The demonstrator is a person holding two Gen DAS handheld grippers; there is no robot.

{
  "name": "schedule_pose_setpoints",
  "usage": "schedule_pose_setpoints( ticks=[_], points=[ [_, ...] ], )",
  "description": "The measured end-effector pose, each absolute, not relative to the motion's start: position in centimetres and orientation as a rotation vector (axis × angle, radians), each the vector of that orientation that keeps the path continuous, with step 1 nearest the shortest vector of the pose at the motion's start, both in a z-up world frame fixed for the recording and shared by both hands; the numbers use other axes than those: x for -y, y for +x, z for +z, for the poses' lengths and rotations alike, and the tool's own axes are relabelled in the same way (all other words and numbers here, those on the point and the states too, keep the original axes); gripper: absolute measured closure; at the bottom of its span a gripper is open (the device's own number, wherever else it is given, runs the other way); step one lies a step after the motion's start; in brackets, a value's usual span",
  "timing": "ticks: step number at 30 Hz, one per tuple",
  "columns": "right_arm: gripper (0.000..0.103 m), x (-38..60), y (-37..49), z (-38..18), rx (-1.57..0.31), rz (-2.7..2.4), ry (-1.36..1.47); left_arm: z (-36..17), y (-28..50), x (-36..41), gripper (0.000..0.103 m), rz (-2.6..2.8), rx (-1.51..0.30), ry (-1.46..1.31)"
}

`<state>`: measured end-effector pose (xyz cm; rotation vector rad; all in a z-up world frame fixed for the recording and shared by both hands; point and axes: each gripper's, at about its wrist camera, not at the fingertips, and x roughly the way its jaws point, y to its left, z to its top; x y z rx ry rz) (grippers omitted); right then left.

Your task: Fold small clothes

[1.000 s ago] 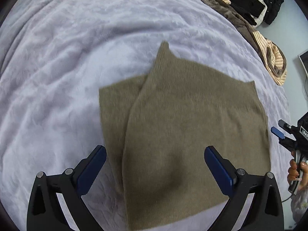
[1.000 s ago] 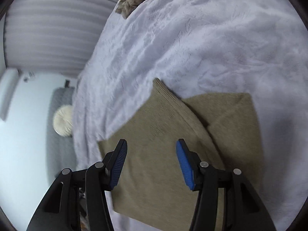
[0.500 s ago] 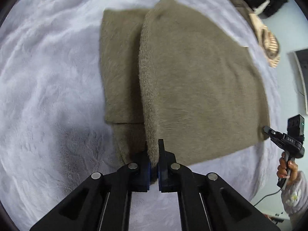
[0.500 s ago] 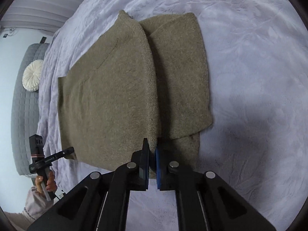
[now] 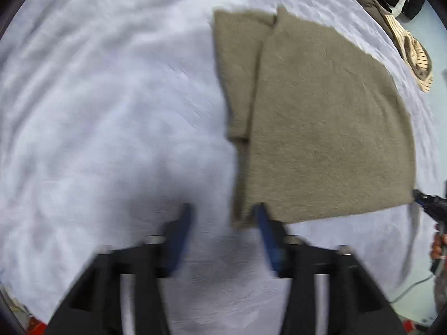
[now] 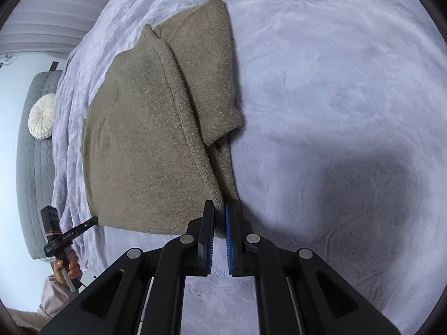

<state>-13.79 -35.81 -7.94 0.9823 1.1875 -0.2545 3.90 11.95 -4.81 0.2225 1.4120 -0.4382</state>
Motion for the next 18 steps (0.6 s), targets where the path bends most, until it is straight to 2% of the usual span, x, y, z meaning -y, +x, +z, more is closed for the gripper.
schedule_pose_setpoints(
  ticks=[4,7,11,14,15,18],
  points=[
    [0.080,36.4,-13.8,-2.9,-1.013,-0.314,0.888,-0.9,5.4,-9.9,0.044,-0.497,-1.301,0.181],
    [0.081,35.8,-9.2,-1.9,-0.990,-0.232,0.859,0.0,8.5,-5.2,0.044,-0.560,-1.225,0.168],
    [0.081,34.0,-2.1,-3.2,-0.969,-0.184,0.833,-2.6,12.1,1.2,0.044,-0.584,-1.204,0.162],
    [0.081,33.7,0.2,-5.9,-1.004,-0.209,0.852,-6.0,13.4,2.0,0.044,-0.490,-1.232,0.205],
    [0.083,33.9,0.5,-6.9,-1.016,-0.233,0.866,-6.9,13.9,1.8,0.044,-0.475,-1.236,0.203],
    [0.102,36.1,-1.0,-9.1,-0.939,-0.227,1.014,-7.5,14.3,0.0,0.044,-0.503,-1.258,0.134]
  ],
)
